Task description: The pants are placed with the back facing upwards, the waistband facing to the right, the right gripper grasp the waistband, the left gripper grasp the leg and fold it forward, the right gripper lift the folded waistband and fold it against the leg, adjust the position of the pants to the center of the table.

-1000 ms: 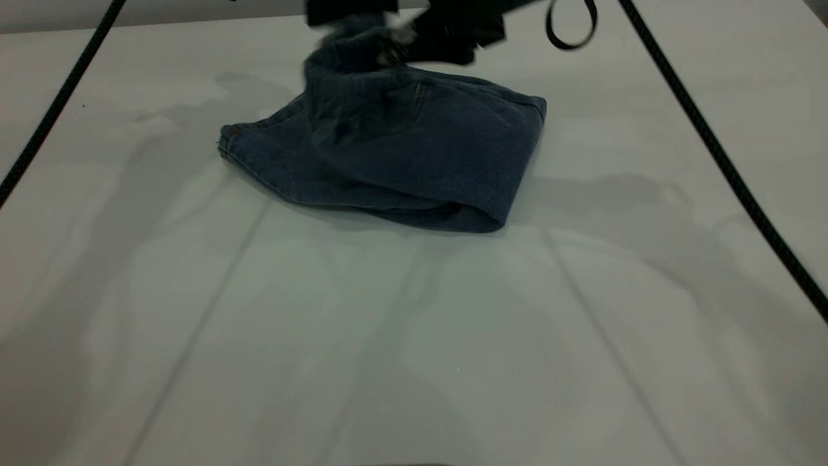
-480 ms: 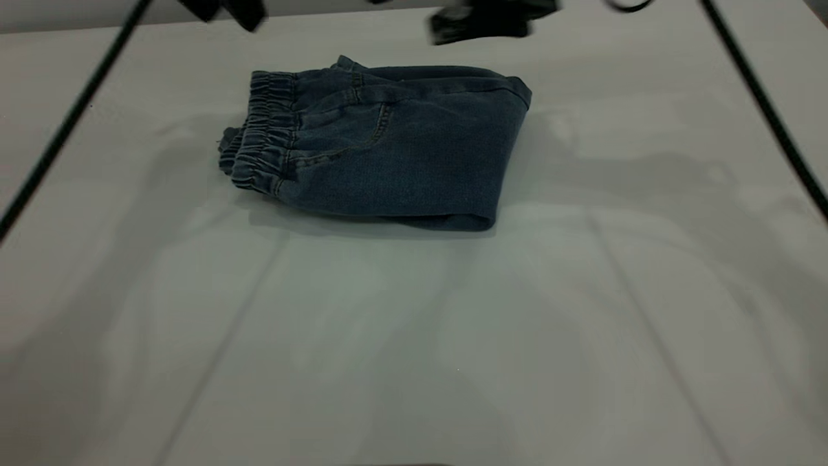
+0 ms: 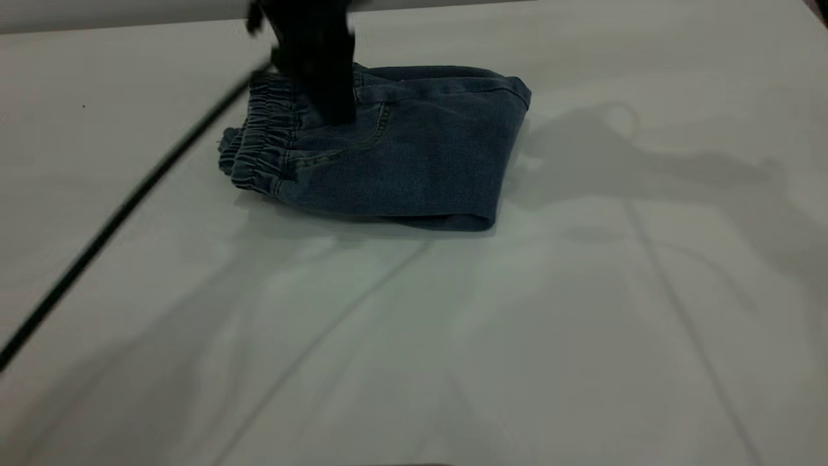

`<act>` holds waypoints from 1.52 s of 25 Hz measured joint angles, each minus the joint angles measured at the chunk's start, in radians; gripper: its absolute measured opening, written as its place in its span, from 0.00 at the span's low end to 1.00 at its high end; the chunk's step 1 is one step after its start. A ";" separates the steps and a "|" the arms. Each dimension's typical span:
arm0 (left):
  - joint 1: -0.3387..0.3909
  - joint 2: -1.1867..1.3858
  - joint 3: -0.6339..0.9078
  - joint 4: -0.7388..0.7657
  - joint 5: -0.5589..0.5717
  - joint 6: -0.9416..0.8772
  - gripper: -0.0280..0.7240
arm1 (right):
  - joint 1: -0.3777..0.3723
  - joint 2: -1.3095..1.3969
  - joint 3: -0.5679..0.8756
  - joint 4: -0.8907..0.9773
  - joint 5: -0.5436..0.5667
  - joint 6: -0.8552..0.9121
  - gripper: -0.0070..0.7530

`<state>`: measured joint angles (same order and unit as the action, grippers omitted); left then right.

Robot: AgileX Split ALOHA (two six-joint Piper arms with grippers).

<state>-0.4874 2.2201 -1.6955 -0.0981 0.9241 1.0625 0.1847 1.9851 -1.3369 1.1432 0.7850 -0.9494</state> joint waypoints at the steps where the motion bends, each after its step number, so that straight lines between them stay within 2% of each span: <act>1: -0.003 0.023 0.000 0.015 -0.007 0.038 0.66 | 0.000 -0.002 0.000 -0.011 0.000 0.007 0.80; 7: -0.003 0.150 -0.003 0.077 -0.072 0.105 0.66 | -0.003 -0.005 0.000 -0.032 0.000 0.019 0.79; 11: -0.011 0.188 -0.012 0.076 -0.083 0.033 0.66 | -0.003 -0.006 0.000 -0.034 0.000 0.019 0.79; 14: -0.019 0.192 -0.016 0.067 -0.091 -0.157 0.66 | -0.004 -0.009 0.000 -0.034 0.000 0.019 0.79; 20: -0.053 0.192 -0.028 0.057 -0.127 -0.668 0.66 | -0.004 -0.013 0.000 -0.036 0.000 0.018 0.79; 23: -0.060 0.196 -0.051 0.058 -0.120 -0.792 0.66 | -0.004 -0.013 0.000 -0.036 -0.001 0.018 0.79; 26: -0.061 0.198 -0.090 0.086 -0.060 -0.773 0.66 | -0.004 -0.017 0.000 -0.036 -0.002 0.015 0.79; 30: -0.062 0.204 -0.187 0.158 0.081 -0.754 0.66 | -0.004 -0.057 0.000 -0.043 -0.014 0.004 0.79; 34: -0.062 0.215 -0.362 0.236 0.244 -0.825 0.66 | -0.004 -0.159 0.001 -0.075 -0.040 0.005 0.79; 38: -0.062 0.205 -0.545 0.279 0.248 -0.861 0.66 | -0.004 -0.302 0.001 -0.085 -0.035 0.027 0.79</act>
<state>-0.5494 2.4256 -2.2407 0.1805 1.1723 0.2016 0.1803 1.6833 -1.3360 1.0586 0.7497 -0.9221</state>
